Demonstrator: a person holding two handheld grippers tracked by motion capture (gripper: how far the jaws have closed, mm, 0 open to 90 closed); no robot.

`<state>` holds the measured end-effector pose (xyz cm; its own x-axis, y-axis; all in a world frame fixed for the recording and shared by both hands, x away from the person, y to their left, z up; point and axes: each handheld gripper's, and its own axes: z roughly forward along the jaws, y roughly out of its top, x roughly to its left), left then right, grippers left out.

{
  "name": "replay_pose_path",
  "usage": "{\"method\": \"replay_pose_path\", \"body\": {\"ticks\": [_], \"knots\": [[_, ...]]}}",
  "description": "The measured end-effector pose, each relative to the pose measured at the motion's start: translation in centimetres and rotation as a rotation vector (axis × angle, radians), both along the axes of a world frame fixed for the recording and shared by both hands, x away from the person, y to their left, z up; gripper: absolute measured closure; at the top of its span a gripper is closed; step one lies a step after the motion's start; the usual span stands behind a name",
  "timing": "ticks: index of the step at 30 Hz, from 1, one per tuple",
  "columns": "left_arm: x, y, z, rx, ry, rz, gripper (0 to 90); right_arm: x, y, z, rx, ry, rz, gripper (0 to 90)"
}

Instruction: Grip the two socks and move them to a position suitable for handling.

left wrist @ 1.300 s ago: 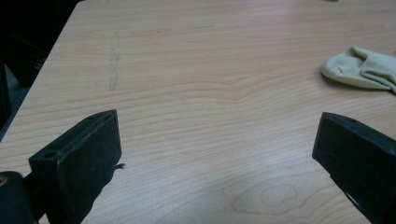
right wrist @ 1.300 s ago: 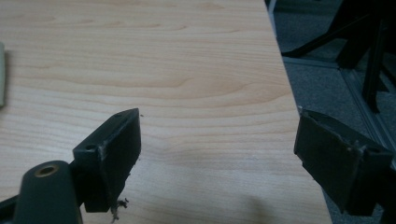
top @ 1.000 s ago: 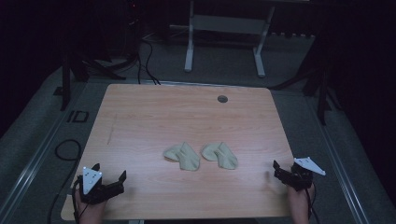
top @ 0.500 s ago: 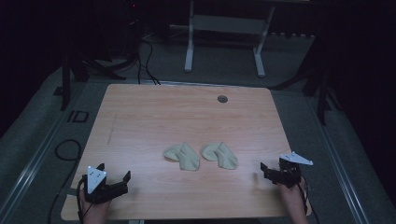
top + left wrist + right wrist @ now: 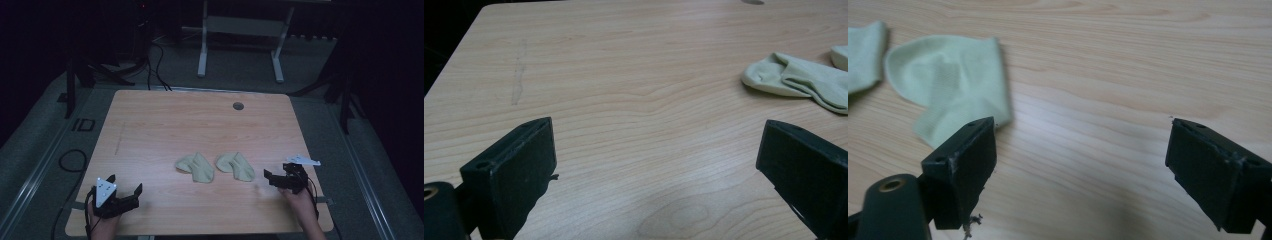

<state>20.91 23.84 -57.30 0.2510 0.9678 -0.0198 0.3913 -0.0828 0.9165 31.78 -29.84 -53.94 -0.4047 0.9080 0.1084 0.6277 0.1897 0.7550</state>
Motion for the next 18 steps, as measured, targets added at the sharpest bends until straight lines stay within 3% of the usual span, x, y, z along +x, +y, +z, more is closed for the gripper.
{"method": "replay_pose_path", "body": {"ticks": [2, 4, 18], "knots": [[-0.2, -0.1, 0.2, -0.026, -0.026, -0.016, 2.1, 0.4, 1.3, 0.1, -0.009, -0.008, 0.018, 13.2], [-0.2, -0.2, 0.3, -0.019, -0.016, 0.005, 1.8, 0.7, 2.1, 0.1, -0.018, -0.014, 0.029, 13.6], [0.1, -0.7, 0.1, -0.029, 0.042, -0.028, 1.5, 2.4, 7.4, -0.3, -0.065, -0.018, 0.131, 15.2]]}}
